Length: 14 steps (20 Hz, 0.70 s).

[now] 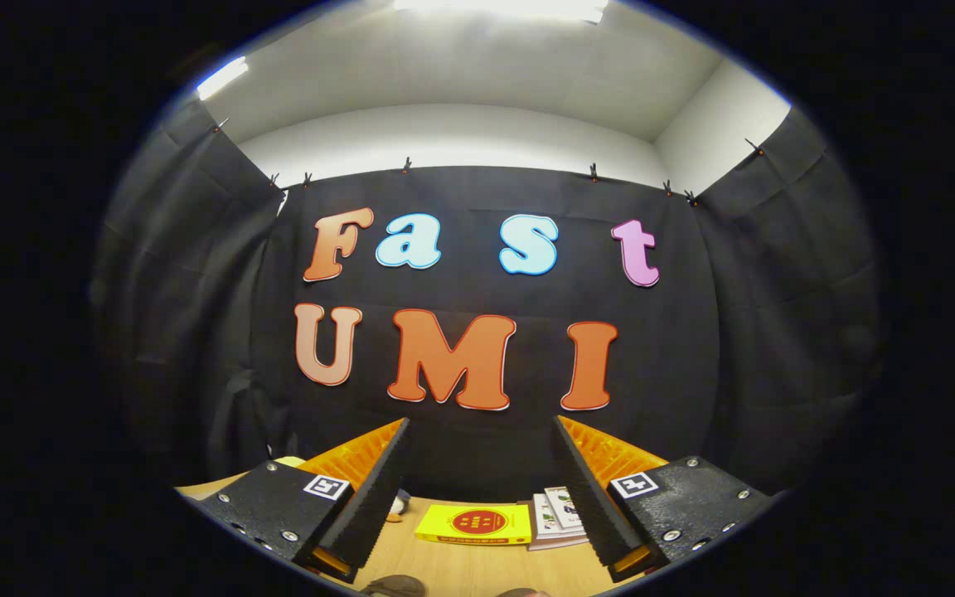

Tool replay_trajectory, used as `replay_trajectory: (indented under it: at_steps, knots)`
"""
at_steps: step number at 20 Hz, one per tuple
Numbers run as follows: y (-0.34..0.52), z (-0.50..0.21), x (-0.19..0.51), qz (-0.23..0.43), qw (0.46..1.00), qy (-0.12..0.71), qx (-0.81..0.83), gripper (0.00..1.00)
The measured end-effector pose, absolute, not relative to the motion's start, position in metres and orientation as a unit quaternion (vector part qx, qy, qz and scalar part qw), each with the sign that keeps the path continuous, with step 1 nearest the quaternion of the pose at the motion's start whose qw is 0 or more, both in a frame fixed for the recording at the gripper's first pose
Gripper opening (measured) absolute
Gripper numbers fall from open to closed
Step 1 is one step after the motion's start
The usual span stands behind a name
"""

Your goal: Open the storage box then place both shoes into the box .Put the left shoe in first, then the right shoe, with the right side of both shoes facing outward in a uniform manner.

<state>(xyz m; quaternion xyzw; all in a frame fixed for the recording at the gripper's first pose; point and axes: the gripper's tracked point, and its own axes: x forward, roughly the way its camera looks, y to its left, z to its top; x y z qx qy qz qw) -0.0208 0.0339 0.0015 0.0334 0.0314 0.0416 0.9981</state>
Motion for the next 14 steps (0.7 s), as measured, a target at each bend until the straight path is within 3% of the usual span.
replay_trajectory:
  at_steps: [14]
  knots:
    - [0.116,-0.135,-0.056,0.154,0.935,0.272,0.17,0.98]
